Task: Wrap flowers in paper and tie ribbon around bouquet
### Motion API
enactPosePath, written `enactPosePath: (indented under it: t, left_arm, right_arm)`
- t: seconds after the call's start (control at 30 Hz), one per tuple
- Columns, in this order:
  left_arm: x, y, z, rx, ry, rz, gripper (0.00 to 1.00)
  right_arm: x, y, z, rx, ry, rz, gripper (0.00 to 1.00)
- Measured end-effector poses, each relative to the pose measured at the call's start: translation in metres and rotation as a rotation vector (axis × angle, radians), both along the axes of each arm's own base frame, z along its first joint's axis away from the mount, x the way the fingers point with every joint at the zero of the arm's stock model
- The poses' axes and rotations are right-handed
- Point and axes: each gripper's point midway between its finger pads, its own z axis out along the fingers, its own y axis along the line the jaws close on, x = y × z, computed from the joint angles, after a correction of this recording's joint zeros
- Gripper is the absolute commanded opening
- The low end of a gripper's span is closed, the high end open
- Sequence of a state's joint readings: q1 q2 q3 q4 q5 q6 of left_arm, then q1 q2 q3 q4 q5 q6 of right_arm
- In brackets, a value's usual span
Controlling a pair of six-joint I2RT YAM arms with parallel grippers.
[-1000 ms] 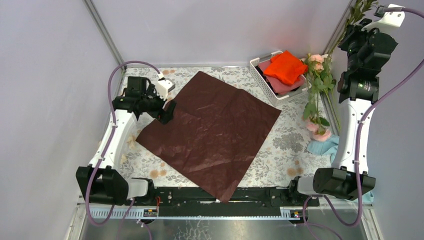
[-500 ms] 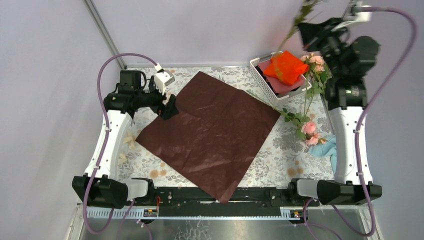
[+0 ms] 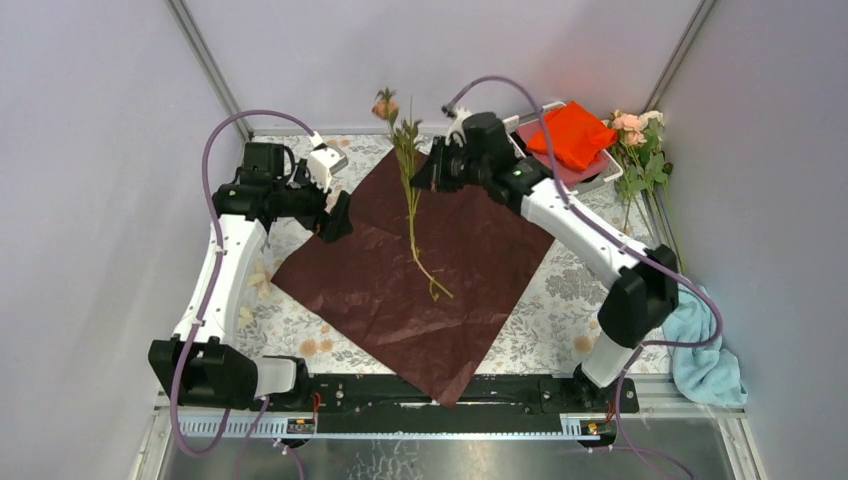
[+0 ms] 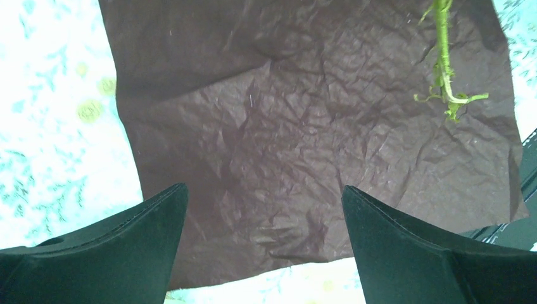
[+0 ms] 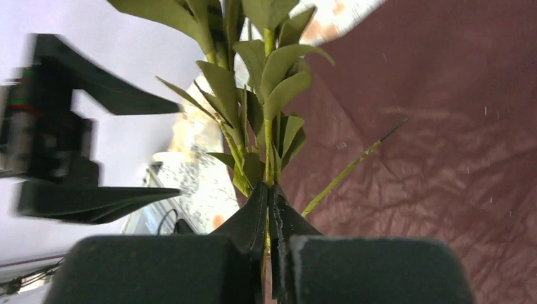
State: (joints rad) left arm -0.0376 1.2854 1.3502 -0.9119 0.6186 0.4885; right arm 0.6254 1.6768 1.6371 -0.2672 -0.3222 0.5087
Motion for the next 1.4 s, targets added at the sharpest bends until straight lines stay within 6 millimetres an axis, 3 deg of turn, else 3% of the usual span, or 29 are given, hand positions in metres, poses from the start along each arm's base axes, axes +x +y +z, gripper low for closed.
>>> enactPosePath:
  t: [0.13,0.2,0.23,0.33,0.37,0.43,0.47,0.57,0.63,0.7,0.77,0.83,0.9,0.93,0.97,1.03,1.07,1.13,1.3,1.4]
  left_arm:
    - [-0.006,0.008,-0.027,0.034,0.067,0.029,0.99]
    - [-0.008,0.01,-0.032,0.045,0.08,0.032,0.99]
    - [-0.009,0.011,-0.035,0.051,0.084,0.033,0.99]
    - [-0.01,0.013,-0.039,0.066,0.087,0.034,0.99]
    - [-0.011,0.014,-0.041,0.069,0.09,0.034,0.99]
    - [-0.013,0.015,-0.045,0.076,0.097,0.035,0.99]
    - [-0.013,0.016,-0.046,0.079,0.099,0.037,0.99]
    - [-0.014,0.016,-0.05,0.083,0.109,0.039,0.99]
    - [-0.015,0.017,-0.052,0.088,0.111,0.039,0.99]
    - [-0.016,0.018,-0.054,0.096,0.112,0.037,0.99]
    - [-0.018,0.019,-0.057,0.102,0.115,0.037,0.99]
    - [-0.02,0.02,-0.059,0.104,0.115,0.036,0.99]
    - [-0.023,0.02,-0.062,0.103,0.118,0.037,0.99]
    - [-0.024,0.02,-0.064,0.103,0.122,0.038,0.99]
    - [-0.026,0.021,-0.066,0.103,0.126,0.039,0.99]
    - [-0.026,0.021,-0.07,0.104,0.133,0.039,0.99]
    - [-0.026,0.021,-0.071,0.104,0.136,0.039,0.99]
    - [-0.025,0.021,-0.072,0.104,0.134,0.039,0.99]
    - [-0.026,0.021,-0.077,0.107,0.139,0.037,0.99]
    - [-0.03,0.022,-0.084,0.115,0.153,0.032,0.99]
  right_arm:
    - [0.007,0.004,-0.074,-0.085,0.152,-0.048,0.0]
    - [0.02,0.007,-0.117,-0.154,0.208,-0.08,0.0]
    - [0.022,0.008,-0.123,-0.161,0.216,-0.08,0.0]
    - [0.034,0.015,-0.167,-0.232,0.275,-0.073,0.02]
    - [0.038,0.016,-0.178,-0.251,0.285,-0.075,0.11]
    - [0.048,0.016,-0.2,-0.294,0.297,-0.093,0.42]
    - [0.052,0.015,-0.208,-0.311,0.302,-0.104,0.53]
    - [0.066,0.009,-0.223,-0.371,0.309,-0.125,0.62]
    - [0.077,0.0,-0.22,-0.402,0.299,-0.144,0.66]
    - [0.087,-0.022,-0.21,-0.432,0.272,-0.189,0.7]
    - [0.092,-0.06,-0.196,-0.447,0.245,-0.26,0.73]
    - [0.084,-0.12,-0.18,-0.451,0.246,-0.371,0.78]
    - [0.074,-0.201,-0.16,-0.406,0.254,-0.561,0.78]
    - [0.069,-0.23,-0.155,-0.378,0.257,-0.637,0.77]
    - [0.062,-0.279,-0.15,-0.321,0.259,-0.785,0.76]
    - [0.042,-0.343,-0.155,-0.259,0.3,-1.001,0.76]
    - [0.032,-0.364,-0.163,-0.243,0.334,-1.082,0.76]
    - [0.023,-0.379,-0.184,-0.228,0.414,-1.173,0.76]
    - [0.027,-0.377,-0.231,-0.18,0.617,-1.298,0.79]
    - [0.03,-0.38,-0.238,-0.111,0.662,-1.402,0.81]
